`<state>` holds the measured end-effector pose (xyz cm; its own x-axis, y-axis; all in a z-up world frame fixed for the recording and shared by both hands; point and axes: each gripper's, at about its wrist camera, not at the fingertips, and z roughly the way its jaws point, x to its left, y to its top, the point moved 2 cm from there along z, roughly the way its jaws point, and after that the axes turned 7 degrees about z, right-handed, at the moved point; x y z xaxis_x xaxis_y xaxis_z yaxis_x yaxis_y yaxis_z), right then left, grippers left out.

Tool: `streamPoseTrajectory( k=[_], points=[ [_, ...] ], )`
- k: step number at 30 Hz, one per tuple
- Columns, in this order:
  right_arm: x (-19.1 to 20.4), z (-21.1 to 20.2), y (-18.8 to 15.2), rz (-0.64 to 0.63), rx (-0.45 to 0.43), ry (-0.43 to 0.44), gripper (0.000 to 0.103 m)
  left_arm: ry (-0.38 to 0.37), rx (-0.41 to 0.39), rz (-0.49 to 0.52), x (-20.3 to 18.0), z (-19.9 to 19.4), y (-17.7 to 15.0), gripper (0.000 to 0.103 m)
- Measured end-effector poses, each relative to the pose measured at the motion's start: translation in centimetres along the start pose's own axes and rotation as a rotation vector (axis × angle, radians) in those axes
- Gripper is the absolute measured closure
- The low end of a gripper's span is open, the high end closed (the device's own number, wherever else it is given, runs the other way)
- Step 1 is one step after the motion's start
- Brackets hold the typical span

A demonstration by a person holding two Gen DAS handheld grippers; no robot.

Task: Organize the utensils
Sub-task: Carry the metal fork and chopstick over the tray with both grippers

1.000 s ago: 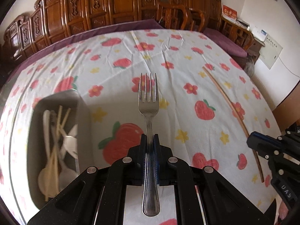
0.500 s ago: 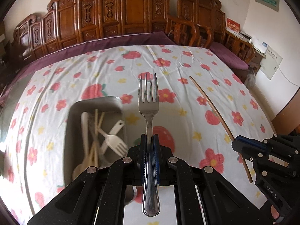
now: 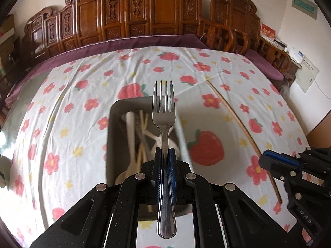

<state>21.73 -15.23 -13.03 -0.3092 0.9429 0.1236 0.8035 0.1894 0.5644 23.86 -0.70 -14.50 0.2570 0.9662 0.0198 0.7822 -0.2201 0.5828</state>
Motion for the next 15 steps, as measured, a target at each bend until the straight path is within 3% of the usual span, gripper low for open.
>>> streamPoseTrajectory(
  k=[15],
  points=[
    [2.4, 1.5, 0.6, -0.035, 0.022, 0.030, 0.097, 0.024, 0.071, -0.028, 3.5, 3.5, -1.1, 0.096]
  ],
)
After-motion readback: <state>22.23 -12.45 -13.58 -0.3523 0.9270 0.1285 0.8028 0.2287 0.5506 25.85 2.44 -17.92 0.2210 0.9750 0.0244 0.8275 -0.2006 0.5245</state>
